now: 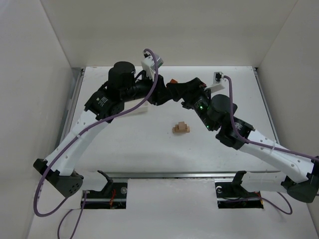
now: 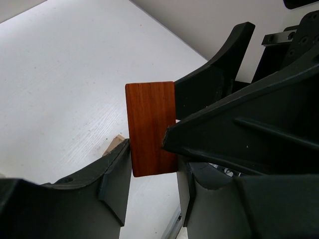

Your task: Build the wood block tower

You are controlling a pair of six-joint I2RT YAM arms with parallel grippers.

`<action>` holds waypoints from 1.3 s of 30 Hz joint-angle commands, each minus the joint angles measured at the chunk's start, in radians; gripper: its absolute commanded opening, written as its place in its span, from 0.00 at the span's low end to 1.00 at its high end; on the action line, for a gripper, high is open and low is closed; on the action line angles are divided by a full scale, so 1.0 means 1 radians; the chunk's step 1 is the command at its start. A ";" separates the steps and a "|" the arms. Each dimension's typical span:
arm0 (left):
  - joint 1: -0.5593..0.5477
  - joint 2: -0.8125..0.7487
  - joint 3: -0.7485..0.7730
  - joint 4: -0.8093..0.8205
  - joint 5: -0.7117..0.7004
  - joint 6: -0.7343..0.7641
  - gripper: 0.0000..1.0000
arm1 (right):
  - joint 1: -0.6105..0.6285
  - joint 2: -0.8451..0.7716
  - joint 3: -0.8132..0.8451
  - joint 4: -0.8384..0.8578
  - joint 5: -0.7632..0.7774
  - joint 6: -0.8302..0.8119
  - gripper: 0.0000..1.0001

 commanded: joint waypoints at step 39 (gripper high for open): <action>0.270 -0.191 -0.355 0.726 0.638 -0.471 0.00 | -0.524 0.014 -0.119 0.628 -1.445 -0.194 0.84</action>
